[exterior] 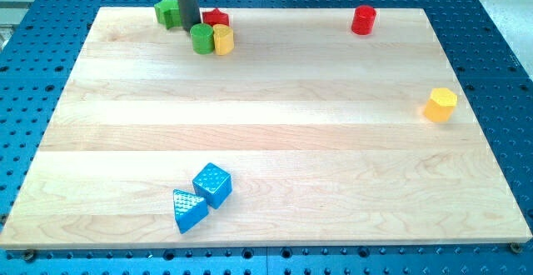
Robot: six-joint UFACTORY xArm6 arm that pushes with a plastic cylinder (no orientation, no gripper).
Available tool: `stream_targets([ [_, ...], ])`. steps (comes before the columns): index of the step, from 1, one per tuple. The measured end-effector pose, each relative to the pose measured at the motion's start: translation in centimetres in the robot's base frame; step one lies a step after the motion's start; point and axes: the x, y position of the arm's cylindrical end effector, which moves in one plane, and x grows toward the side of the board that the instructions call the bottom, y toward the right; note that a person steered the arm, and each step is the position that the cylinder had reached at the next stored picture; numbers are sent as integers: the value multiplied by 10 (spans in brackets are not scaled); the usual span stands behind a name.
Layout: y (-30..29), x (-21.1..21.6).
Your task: Move the red star horizontally to the red circle
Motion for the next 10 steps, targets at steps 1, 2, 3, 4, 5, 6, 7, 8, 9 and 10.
stream_targets([
  [1, 22, -4],
  [2, 37, -3],
  [3, -6, 12],
  [4, 17, 38],
  [5, 67, 36],
  [6, 80, 17],
  [7, 56, -15],
  [8, 102, 1],
  [9, 142, 18],
  [10, 159, 20],
])
